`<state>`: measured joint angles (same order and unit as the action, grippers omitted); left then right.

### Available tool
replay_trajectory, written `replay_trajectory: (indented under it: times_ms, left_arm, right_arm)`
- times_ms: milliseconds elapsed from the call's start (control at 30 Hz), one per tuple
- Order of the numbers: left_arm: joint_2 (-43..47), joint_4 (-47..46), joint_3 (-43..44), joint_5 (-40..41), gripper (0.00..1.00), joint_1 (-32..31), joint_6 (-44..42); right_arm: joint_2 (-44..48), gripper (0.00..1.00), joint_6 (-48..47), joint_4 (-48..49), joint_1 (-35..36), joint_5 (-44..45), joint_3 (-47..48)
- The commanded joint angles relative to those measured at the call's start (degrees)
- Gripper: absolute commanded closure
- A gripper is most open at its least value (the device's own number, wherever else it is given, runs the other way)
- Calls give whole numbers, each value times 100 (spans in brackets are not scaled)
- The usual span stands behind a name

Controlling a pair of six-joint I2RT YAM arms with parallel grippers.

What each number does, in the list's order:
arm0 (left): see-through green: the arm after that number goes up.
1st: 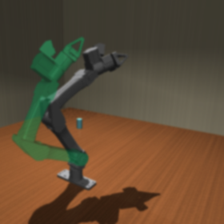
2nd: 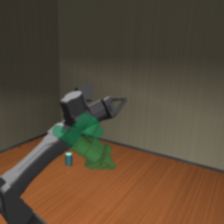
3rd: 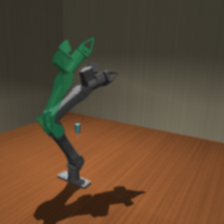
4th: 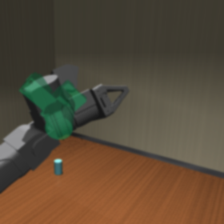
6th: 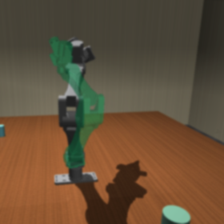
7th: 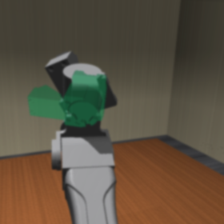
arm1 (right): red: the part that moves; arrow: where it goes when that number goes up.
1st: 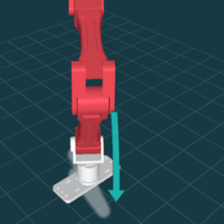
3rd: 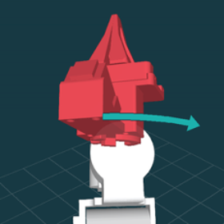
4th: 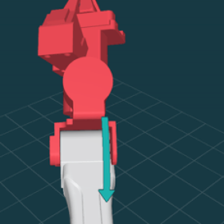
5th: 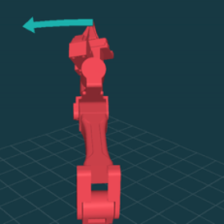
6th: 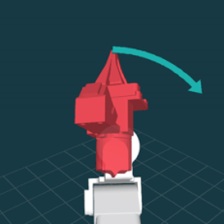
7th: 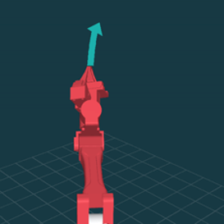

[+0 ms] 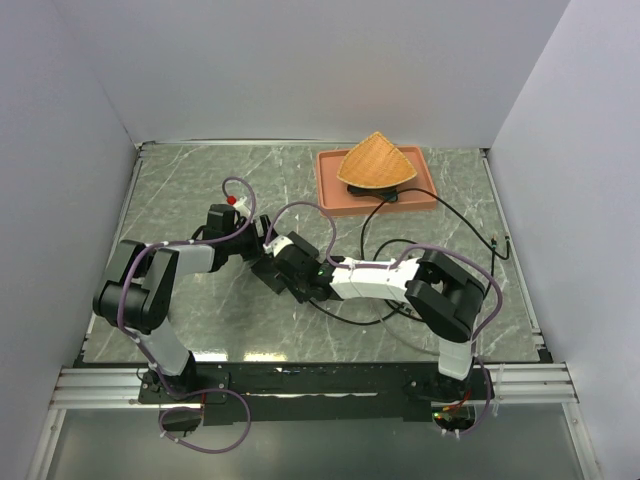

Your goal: Insert the plug into the switch port

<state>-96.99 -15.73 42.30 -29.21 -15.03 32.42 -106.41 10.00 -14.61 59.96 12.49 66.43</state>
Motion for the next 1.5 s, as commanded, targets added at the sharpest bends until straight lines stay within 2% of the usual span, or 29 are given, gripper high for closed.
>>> replay_trajectory:
  times_ms: [0,200,633,733,900,1267,1467]
  left_arm:
    - [-154,175,-170,-304,16,-71,45]
    - [-136,149,-187,-340,16,-79,62]
    - [57,289,-266,12,17,-71,115]
    - [119,298,-267,109,17,-71,176]
    - [163,351,-240,205,17,-70,194]
    - [101,404,-275,197,18,-70,132]
    - [93,412,-258,197,18,-62,115]
  right_arm:
    - [393,100,72,512,24,25,300]
    - [43,100,64,310,24,-28,554]
    - [-169,100,-139,179,42,-89,300]
    - [-65,100,-191,195,42,-317,99]
    - [261,100,-297,749,51,-844,-385]
    - [366,100,-24,696,59,-230,-254]
    - [525,100,-51,872,59,-221,-394]
